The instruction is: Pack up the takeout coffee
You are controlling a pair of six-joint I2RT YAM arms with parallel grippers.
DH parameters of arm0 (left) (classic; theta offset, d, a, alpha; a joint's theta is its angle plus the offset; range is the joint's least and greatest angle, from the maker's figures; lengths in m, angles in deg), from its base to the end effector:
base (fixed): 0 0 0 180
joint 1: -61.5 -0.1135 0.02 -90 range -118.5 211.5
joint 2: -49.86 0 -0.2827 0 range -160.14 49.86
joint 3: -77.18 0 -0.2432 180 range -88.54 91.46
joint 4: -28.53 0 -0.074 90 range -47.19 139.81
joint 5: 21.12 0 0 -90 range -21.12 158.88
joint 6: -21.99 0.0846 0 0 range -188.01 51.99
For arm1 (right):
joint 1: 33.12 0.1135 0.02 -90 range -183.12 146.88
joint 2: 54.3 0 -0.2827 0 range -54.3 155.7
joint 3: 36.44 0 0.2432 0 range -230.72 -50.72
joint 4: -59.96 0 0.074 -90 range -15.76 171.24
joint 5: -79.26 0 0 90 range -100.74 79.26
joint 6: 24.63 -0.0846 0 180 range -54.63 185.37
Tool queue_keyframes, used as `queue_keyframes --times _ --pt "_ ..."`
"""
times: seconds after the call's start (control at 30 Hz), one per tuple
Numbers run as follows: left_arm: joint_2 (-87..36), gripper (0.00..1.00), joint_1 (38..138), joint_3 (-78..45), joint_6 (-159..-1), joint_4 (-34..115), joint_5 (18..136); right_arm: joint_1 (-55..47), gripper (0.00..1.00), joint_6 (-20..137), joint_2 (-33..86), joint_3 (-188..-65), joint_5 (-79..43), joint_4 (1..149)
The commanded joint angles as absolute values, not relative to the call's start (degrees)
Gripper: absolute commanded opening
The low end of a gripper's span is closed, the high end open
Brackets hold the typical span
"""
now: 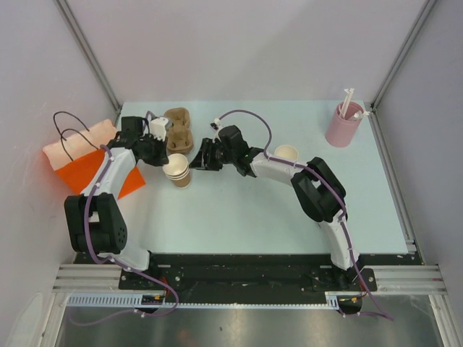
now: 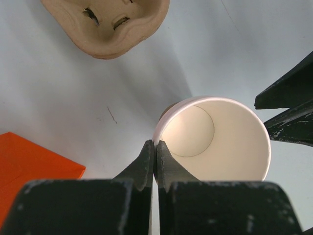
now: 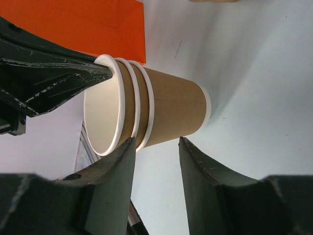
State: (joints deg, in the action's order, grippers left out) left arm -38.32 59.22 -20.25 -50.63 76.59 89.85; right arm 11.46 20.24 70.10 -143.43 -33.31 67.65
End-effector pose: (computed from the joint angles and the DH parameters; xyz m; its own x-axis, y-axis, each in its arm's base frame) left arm 0.3446 -0.0166 0.2490 -0.7160 0.2506 -0.6515 0.4072 0.9081 -0.0982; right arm 0.3686 0.4088 0.2095 -0.8480 0.0832 -0.5235 -0.4178 0.5029 0.7566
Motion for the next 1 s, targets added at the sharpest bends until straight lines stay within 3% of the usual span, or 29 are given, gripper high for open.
queue_keyframes --times 0.0,0.43,0.97 --pt "-36.7 0.0 59.9 -19.9 -51.5 76.0 91.4 11.4 0.46 18.5 71.4 -146.6 -34.6 64.1" --pt "-37.7 0.0 60.2 -19.6 -50.9 75.9 89.0 9.4 0.45 13.1 69.4 -141.9 -37.5 56.9" --pt "-36.4 0.01 60.2 -17.6 -52.5 76.0 93.6 11.4 0.39 13.7 74.1 -144.5 -36.5 61.5"
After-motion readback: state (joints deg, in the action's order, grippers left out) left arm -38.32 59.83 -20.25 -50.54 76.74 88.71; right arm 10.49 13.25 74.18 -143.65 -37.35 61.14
